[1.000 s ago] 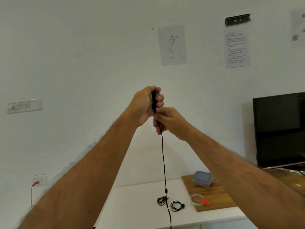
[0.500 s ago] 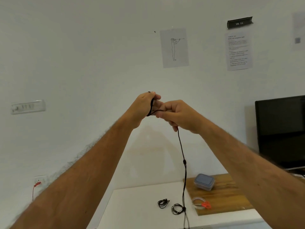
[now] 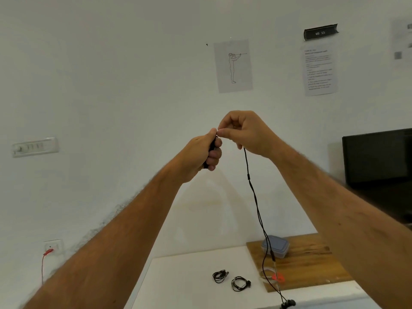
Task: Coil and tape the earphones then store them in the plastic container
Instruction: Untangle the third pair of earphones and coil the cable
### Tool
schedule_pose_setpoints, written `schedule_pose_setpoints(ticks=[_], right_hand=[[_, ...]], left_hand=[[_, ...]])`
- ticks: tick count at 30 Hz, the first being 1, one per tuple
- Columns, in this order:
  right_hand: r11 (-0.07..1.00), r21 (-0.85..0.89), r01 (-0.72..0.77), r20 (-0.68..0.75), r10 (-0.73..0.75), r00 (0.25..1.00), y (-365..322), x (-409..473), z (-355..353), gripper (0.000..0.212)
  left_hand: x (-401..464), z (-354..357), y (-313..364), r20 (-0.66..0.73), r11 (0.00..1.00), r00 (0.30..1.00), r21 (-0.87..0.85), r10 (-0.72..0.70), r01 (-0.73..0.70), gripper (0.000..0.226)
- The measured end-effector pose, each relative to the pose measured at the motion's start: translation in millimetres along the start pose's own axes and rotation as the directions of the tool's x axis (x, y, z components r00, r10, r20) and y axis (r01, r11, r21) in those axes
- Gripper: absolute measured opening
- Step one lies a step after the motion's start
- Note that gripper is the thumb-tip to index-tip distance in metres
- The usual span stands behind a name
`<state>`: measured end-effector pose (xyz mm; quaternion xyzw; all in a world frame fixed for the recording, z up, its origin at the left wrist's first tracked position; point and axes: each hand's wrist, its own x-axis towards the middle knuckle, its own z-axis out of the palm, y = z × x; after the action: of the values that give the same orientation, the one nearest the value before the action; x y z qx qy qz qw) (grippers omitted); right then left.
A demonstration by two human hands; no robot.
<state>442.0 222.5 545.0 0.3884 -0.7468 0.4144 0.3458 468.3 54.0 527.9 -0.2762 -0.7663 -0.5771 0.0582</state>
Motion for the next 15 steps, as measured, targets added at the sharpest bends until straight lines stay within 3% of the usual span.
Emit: schedule_pose_setpoints(ticks=[6,15], right_hand=[[0.978,0.199,-0.066,-0.027,0.073,0.997,12.6,-2.6,9.8,0.01],[0.824,0.522,-0.22,0.068,0.217,0.974,19.9,-18.6,36.5,0.013]], left_hand=[[-0.4,0.6,5.1,0.059,0.994,0.998,-0.106,0.012,-0.005,0.036],[1.5,0.0,9.0,0.102,0.985,0.991,-0.154,0.089,-0.072,0.039]])
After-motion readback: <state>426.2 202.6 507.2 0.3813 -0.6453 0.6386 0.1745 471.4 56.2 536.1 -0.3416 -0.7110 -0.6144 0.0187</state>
